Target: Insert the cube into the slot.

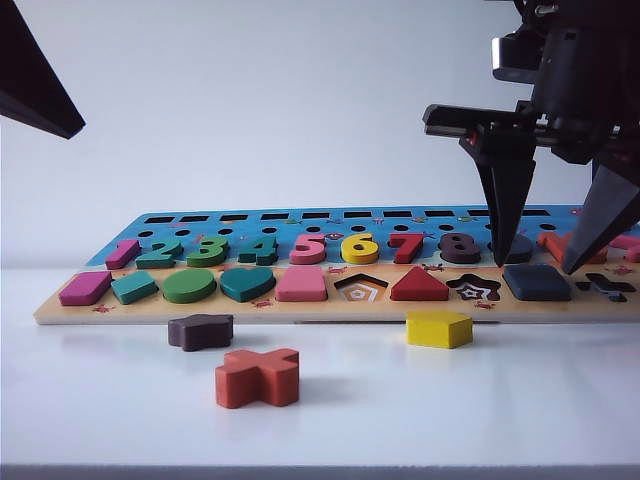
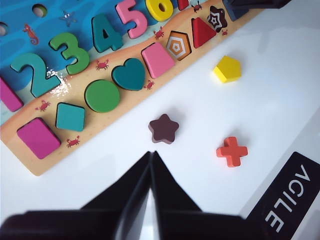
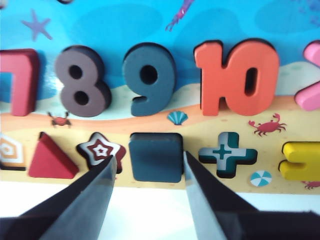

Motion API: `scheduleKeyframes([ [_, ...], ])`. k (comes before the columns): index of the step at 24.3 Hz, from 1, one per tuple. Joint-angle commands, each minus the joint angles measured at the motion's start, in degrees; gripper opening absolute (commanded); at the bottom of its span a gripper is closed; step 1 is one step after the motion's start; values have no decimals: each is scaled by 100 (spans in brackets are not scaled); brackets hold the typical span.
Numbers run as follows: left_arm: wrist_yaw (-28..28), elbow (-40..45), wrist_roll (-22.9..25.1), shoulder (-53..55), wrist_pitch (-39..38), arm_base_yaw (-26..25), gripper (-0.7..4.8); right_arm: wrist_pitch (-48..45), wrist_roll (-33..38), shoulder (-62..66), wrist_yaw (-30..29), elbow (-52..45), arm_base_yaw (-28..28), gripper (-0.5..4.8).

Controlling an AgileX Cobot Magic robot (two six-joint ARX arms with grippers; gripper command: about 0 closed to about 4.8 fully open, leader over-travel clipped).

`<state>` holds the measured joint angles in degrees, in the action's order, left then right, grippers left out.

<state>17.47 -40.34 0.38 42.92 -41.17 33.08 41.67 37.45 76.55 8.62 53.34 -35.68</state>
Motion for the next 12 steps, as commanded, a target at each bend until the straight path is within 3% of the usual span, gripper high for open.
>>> scheduleKeyframes([
  [1, -13, -26, 7, 0, 83, -7, 10, -48, -20, -330, 39, 17, 4, 253],
  [4, -13, -26, 7, 0, 83, -9, 10, -116, -24, -706, -11, 15, 9, 252],
  [6, -13, -26, 7, 0, 83, -9, 10, -247, -232, -949, -411, 13, 85, 235],
  [10, -11, -26, 7, 0, 81, -9, 10, -850, -951, -1344, -1768, 4, 284, 184],
  [12, -11, -26, 7, 0, 83, -9, 10, -1231, -1401, -1519, -2203, 0, 396, 119],
])
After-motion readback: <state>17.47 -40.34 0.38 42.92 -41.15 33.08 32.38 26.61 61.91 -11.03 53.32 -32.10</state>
